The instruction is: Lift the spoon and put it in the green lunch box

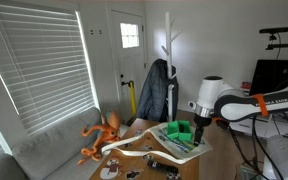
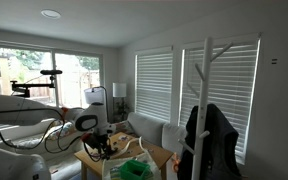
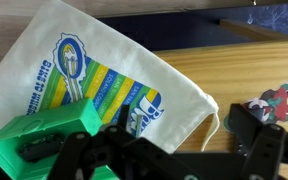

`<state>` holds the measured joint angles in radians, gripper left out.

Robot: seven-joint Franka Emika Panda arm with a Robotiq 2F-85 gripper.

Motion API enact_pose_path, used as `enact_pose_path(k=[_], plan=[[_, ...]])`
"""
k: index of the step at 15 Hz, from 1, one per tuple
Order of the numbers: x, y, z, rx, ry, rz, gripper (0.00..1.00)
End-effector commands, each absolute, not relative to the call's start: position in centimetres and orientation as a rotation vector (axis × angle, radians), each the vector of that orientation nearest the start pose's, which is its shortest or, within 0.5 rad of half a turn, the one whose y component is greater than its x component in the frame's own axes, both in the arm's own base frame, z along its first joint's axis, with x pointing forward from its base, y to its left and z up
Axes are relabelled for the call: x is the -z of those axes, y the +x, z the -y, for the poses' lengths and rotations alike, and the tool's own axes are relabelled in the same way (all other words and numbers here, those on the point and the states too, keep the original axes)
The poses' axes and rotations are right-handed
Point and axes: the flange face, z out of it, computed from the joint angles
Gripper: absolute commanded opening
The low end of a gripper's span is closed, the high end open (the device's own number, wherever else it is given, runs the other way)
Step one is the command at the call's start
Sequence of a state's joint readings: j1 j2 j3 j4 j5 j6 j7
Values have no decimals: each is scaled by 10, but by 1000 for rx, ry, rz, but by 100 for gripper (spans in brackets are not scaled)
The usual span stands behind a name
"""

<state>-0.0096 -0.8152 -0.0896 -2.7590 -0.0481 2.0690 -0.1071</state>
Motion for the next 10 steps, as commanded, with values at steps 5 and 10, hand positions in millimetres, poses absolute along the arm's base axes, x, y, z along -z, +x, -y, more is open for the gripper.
enact_pose_path(k=[5,10], plan=[[-451,314,32,194,-3124,82,100],[-466,336,68,216,-3041,442,100]])
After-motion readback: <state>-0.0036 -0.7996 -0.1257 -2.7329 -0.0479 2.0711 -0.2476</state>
